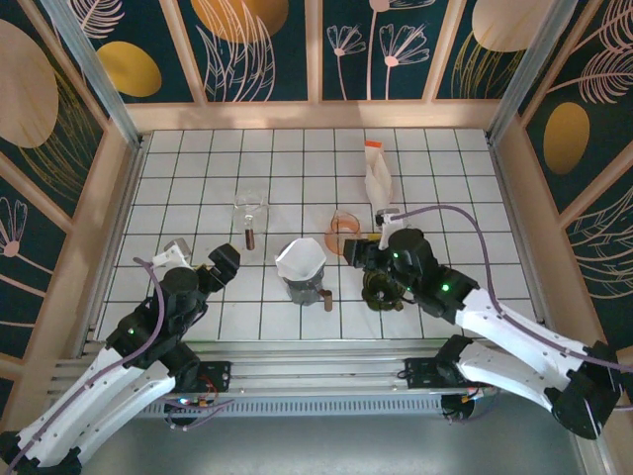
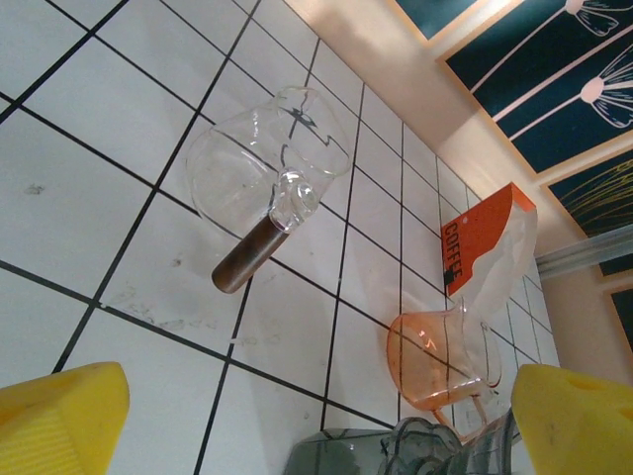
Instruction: Place the coffee filter in the dripper
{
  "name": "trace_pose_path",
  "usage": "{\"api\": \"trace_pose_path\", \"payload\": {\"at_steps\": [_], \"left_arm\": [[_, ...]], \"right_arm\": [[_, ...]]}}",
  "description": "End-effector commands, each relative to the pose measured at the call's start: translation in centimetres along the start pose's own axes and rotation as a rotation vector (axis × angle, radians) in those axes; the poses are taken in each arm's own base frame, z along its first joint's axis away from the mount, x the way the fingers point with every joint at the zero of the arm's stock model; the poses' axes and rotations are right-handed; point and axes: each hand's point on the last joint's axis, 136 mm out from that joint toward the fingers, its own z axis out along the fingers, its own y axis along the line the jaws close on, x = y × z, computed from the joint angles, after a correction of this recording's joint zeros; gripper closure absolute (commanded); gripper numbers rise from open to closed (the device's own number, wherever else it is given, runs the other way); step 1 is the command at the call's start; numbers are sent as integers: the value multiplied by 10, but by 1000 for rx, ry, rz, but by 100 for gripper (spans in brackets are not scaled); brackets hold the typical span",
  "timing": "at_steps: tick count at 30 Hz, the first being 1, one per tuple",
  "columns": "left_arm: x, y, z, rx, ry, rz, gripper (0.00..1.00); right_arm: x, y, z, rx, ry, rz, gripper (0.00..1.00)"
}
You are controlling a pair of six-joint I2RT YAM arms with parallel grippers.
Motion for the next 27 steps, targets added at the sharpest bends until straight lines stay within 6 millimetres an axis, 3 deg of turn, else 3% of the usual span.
{"api": "trace_pose_path", "payload": {"at_steps": [1, 8, 16, 27], "left_arm": [[4, -3, 0, 18, 24, 25, 1], [26, 11, 8, -25, 109, 50, 1], [18, 9, 4, -8, 77, 43, 1], [13, 5, 0, -5, 66, 46, 1]], "right_arm": [[22, 8, -10, -68, 43, 11, 36], [78, 24, -23, -115, 116, -13, 39], [142, 38, -29, -188, 194, -54, 49], [213, 74, -3, -313, 346, -238, 57]]}}
